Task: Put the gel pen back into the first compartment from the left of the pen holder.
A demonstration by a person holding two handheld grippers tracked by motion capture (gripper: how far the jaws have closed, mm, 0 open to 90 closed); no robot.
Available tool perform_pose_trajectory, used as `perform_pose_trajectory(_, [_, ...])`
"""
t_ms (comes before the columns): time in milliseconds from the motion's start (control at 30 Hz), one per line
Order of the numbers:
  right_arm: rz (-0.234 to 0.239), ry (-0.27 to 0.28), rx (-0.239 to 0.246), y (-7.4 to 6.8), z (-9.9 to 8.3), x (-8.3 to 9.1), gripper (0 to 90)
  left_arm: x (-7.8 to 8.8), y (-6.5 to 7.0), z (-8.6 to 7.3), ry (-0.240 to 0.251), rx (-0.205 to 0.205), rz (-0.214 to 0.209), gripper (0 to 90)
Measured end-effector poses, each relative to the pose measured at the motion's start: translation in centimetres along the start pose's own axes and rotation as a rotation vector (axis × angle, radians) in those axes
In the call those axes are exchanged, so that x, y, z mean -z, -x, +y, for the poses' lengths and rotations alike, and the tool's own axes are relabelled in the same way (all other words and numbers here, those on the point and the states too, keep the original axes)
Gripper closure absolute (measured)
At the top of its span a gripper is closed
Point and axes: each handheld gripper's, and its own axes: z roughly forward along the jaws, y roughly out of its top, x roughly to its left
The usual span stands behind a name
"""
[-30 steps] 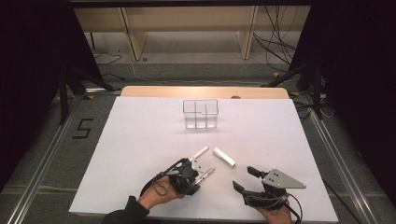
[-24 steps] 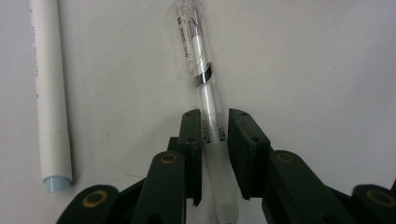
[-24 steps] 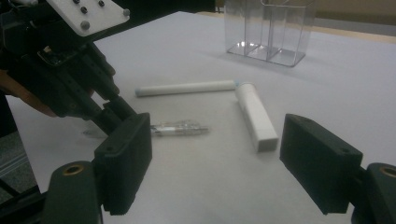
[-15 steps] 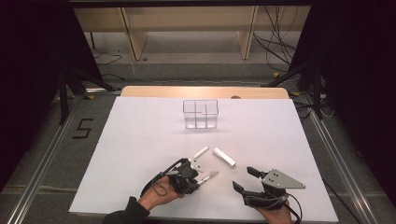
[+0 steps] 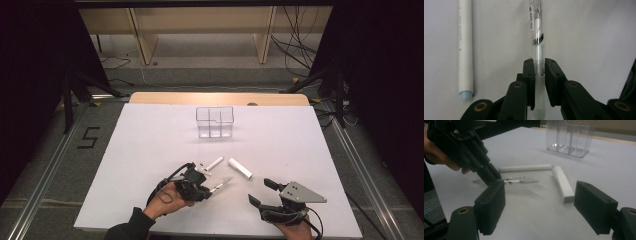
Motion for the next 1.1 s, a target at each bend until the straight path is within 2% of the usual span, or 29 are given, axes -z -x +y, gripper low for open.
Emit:
perform_pose_trajectory(233, [0.004,-0.003,0.029,-0.6,0.3,-0.2,26.1,1.3,-0.3,0.2,0.002,-0.009,-0.028,79.1])
perform_pose_trajectory(467, [0.007,-0.024,0.119,-2.0,0.9,-0.9,26.0,1.7,0.1,0.5,-0.012,-0.023,-0.066,79.0])
perform_pose_trajectory(633, [-0.002,-0.042,0.211,-2.9,1.4,-1.5,26.0,1.9,0.2,0.7,-0.028,-0.035,-0.099,79.0])
perform_pose_trajectory(833, [-0.012,-0.069,0.322,-4.0,1.8,-2.2,26.0,2.2,0.3,1.0,-0.034,-0.051,-0.115,79.0])
perform_pose_trajectory(1100, [-0.046,-0.100,0.538,-6.0,2.2,-3.3,26.4,2.4,0.3,1.1,-0.038,-0.059,-0.129,79.1])
